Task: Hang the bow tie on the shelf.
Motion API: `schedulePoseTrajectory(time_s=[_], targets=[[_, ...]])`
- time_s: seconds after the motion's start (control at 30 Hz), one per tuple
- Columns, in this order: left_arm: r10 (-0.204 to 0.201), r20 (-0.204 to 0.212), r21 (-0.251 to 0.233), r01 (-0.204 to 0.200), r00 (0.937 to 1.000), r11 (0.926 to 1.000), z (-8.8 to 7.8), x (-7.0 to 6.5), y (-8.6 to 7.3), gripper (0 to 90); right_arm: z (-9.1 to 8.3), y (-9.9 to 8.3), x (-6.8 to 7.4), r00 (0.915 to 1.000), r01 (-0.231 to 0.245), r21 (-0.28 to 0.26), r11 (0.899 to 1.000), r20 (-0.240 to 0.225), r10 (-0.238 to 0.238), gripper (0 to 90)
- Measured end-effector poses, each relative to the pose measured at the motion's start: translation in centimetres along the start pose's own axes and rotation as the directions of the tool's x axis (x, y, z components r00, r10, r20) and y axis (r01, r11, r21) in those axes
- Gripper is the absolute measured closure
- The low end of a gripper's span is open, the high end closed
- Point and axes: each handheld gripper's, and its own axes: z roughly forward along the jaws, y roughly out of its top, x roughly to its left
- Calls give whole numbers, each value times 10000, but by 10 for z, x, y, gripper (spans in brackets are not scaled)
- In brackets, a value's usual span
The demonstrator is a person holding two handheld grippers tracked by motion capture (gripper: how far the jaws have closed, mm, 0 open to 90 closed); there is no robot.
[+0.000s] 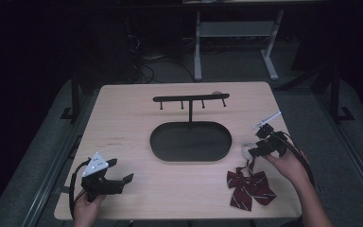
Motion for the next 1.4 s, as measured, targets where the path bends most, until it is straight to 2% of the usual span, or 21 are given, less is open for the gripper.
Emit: schedulePoseTrajectory(time_s=[0.3, 0.67, 1.03, 1.13, 1.23, 1.4], targets=[[-4, 9, -19, 4, 10000, 10000, 0, 0, 0, 131, 15, 4, -8, 9986, -491, 773, 9958, 210, 477, 547], [1, 9, 46, -1, 10000, 10000, 0, 0, 0, 131, 25, 5, -10, 9985, -513, 1319, 9899, 256, 483, 621], [7, 22, 4, -7, 10000, 10000, 0, 0, 0, 130, 30, 8, -5, 9983, -135, 1618, 9867, 584, 40, 747], [21, 27, 2, -21, 10000, 10000, 0, 0, 0, 131, 30, 8, -4, 9971, 33, 1675, 9859, 741, -159, 808], [8, 28, 14, -8, 10000, 10000, 0, 0, 0, 131, 30, 7, -4, 9979, -2, 1766, 9843, 639, -113, 848], [-28, 33, 23, 28, 10000, 10000, 0, -1, 0, 131, 27, 6, -5, 9985, 77, 1767, 9842, 523, -172, 857]])
